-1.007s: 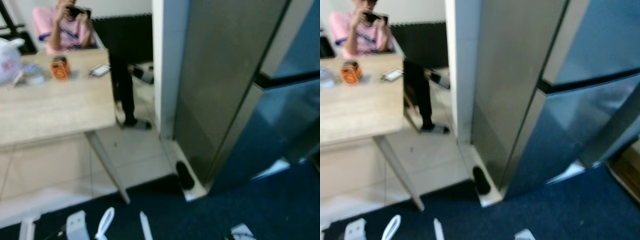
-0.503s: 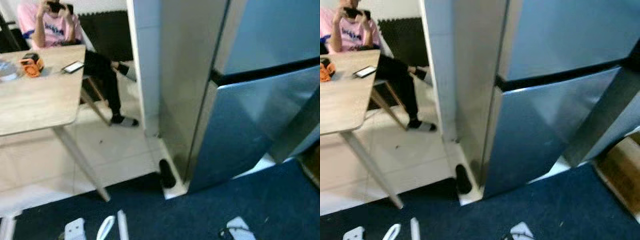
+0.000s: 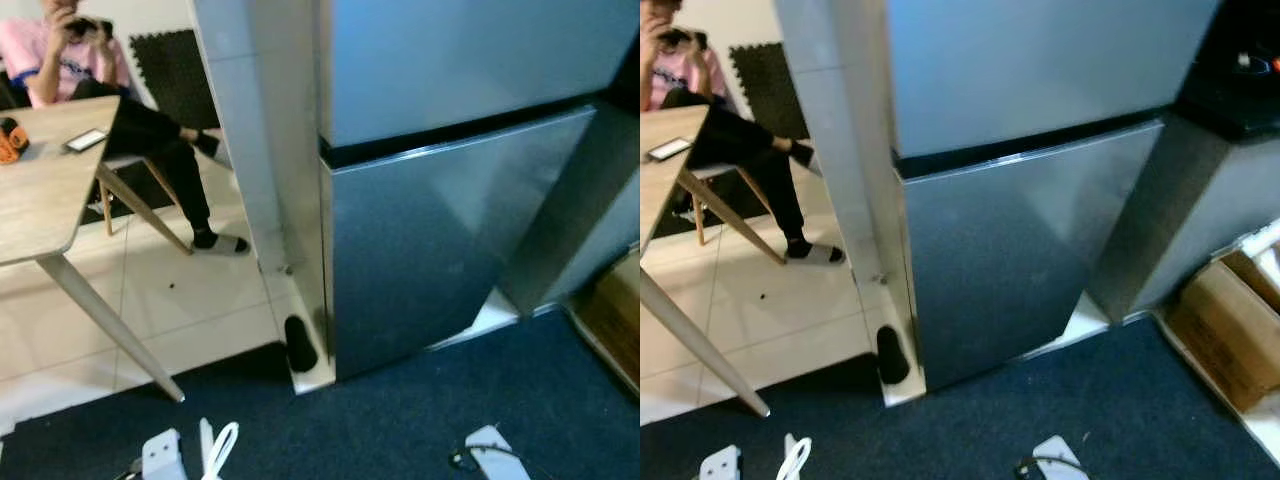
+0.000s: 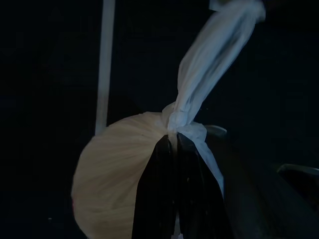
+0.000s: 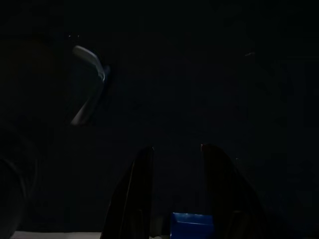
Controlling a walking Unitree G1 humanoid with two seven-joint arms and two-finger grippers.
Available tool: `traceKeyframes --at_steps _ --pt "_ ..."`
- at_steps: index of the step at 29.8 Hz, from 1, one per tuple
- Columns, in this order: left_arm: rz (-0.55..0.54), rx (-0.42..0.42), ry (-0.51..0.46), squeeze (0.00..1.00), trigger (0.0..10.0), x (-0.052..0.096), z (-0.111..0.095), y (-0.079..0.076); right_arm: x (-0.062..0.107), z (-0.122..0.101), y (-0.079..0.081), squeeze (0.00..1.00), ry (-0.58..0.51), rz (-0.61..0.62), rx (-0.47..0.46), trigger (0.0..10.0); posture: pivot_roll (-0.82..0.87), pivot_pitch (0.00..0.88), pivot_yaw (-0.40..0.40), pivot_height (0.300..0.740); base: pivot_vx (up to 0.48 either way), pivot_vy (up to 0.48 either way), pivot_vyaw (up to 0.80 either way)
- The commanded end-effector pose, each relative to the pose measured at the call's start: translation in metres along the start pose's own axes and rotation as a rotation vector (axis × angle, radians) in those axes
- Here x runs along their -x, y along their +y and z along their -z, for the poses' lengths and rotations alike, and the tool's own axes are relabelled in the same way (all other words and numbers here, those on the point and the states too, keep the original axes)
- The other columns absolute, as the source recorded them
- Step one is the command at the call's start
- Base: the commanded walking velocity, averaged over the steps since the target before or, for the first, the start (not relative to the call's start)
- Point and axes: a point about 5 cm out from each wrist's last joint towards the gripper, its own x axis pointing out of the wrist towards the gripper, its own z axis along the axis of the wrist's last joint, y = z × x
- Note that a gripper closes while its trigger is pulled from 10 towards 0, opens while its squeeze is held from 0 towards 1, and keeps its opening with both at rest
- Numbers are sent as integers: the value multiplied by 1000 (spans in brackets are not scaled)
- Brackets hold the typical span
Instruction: Restocking fridge
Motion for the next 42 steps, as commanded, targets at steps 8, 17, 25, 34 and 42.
traceKeyframes --at_steps 8,17,25,34,42 --pt "4 16 25 0 10000 1 9 0 -1 -10 3 0 -37 -14 21 10000 -15 0 23 740 0 -469 0" --pt "-7 21 14 0 10000 2 7 3 6 -77 -9 0 -315 -55 22 10000 -16 0 25 740 0 0 0" --pt "1 18 18 0 10000 1 7 1 19 -131 -9 0 -503 -136 122 10000 -18 0 24 740 0 0 100" --pt "17 17 22 0 10000 0 8 -3 40 -186 -10 0 -692 -122 205 10000 -16 0 20 740 0 0 800" --pt "17 10 15 0 10000 0 5 -2 65 -226 -25 0 -862 -83 187 10000 -15 0 22 740 0 0 795"
